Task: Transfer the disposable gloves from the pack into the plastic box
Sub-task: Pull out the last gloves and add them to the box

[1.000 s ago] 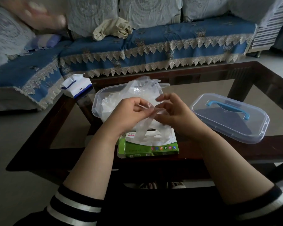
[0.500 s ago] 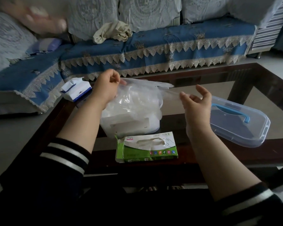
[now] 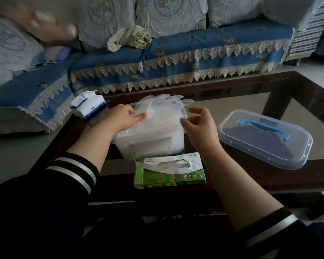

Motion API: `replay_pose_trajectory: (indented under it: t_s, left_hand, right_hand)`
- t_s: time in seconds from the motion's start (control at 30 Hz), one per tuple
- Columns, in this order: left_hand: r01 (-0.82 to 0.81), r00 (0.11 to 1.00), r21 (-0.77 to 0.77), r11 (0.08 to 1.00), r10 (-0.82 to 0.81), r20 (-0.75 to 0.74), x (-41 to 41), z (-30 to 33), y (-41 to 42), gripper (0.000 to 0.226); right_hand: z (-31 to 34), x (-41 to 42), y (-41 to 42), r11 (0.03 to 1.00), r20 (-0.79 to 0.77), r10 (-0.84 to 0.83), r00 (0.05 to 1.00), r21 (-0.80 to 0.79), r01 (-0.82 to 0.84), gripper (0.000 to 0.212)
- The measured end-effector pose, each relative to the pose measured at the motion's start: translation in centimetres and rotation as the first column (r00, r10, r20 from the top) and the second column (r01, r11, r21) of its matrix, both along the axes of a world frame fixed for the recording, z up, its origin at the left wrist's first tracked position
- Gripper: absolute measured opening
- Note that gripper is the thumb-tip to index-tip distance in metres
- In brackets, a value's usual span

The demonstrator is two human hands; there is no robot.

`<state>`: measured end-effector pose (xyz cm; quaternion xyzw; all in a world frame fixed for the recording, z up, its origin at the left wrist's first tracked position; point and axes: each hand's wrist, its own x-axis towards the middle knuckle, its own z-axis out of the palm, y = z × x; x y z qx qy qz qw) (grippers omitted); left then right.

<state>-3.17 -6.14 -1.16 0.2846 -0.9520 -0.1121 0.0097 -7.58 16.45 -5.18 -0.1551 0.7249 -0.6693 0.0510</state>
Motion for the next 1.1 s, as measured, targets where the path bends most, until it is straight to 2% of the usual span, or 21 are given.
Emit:
replay_pose_trajectory:
  t_s: [0.07,0.13,0.23,0.3,0.37,0.43,0.5,0.57,0.63,0.8,0.9,1.03,1.1]
  left_hand:
    - [0.019,0.998,-0.111,0.994,-0.013,0.059,-0.2,-0.2,0.2,0.074]
    - [0.030,0.996,-0.204,0.978,-0.013,0.084,0.0,-0.2,0.4,0.071]
    - [0.056,0.998,-0.377,0.924,-0.054,0.017,0.3,-0.1,1.4,0.059]
    - [0.091,0.995,-0.425,0.900,-0.100,0.002,0.0,0.0,2.3,0.055]
    - [0.118,0.993,-0.276,0.954,-0.110,0.042,-0.8,0.1,3.2,0.056]
    - [0.126,0.986,-0.037,0.991,-0.121,0.113,-1.7,0.1,3.8,0.064]
    - [0.132,0.970,0.186,0.974,-0.165,0.179,-2.7,0.2,4.5,0.072]
    - [0.148,0.945,0.279,0.949,-0.218,0.242,-3.5,-0.1,5.3,0.068]
    - [0.176,0.917,0.272,0.946,-0.258,0.303,-4.4,-0.9,6.1,0.052]
    - [0.233,0.859,0.260,0.937,-0.323,0.397,-5.3,-1.9,6.9,0.050]
    - [0.255,0.887,0.207,0.945,-0.313,0.340,-4.8,-0.6,6.9,0.061]
    - [0.286,0.914,0.152,0.946,-0.317,0.252,-3.7,2.1,5.6,0.052]
    - [0.273,0.941,0.068,0.960,-0.281,0.187,-3.0,3.2,5.2,0.041]
  right_hand:
    - [-0.2,0.1,-0.1,0.998,-0.013,0.034,0.999,0.058,-0.033,0.038]
    - [-0.4,0.3,-0.1,0.994,-0.021,0.059,0.998,0.096,-0.057,0.039]
    - [-0.5,0.4,-0.1,0.990,-0.039,0.075,0.996,0.125,-0.069,0.040]
    - [-0.4,0.6,-0.1,0.988,-0.053,0.078,0.996,0.139,-0.070,0.039]
    - [-0.4,0.7,-0.2,0.986,-0.065,0.083,0.994,0.150,-0.073,0.039]
    - [-0.4,0.9,-0.2,0.985,-0.068,0.090,0.994,0.153,-0.079,0.038]
    - [-0.4,0.9,-0.1,0.984,-0.059,0.103,0.993,0.150,-0.093,0.039]
    - [-0.4,0.8,-0.1,0.981,-0.054,0.120,0.991,0.157,-0.110,0.040]
    - [-0.3,0.8,-0.1,0.977,-0.063,0.133,0.989,0.177,-0.120,0.038]
    - [-0.4,0.7,0.5,0.960,-0.078,0.171,0.982,0.237,-0.148,0.029]
    - [-0.5,0.6,0.9,0.942,-0.066,0.213,0.975,0.280,-0.187,0.031]
    - [-0.7,0.2,1.1,0.902,-0.096,0.266,0.959,0.376,-0.213,0.023]
    - [-0.9,0.1,1.2,0.874,-0.084,0.308,0.948,0.420,-0.247,0.026]
